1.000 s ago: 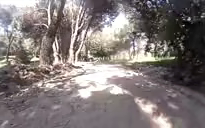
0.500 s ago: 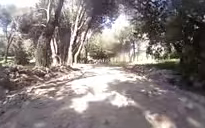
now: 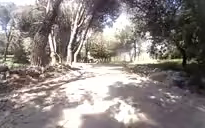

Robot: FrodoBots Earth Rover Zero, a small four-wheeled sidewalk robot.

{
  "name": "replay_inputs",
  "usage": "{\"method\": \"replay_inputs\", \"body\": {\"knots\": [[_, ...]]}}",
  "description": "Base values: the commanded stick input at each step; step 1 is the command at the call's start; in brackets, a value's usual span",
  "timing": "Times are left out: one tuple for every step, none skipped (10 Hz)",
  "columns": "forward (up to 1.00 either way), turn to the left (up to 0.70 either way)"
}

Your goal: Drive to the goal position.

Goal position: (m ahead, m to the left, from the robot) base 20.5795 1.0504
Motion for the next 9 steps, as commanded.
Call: {"method": "replay_inputs", "body": {"knots": [[0.85, -0.34], [0.85, -0.24], [0.85, -0.07], [0.85, 0.00], [0.85, 0.00], [0.85, 0.00], [0.85, 0.00], [0.85, 0.00], [0.85, 0.00]]}}
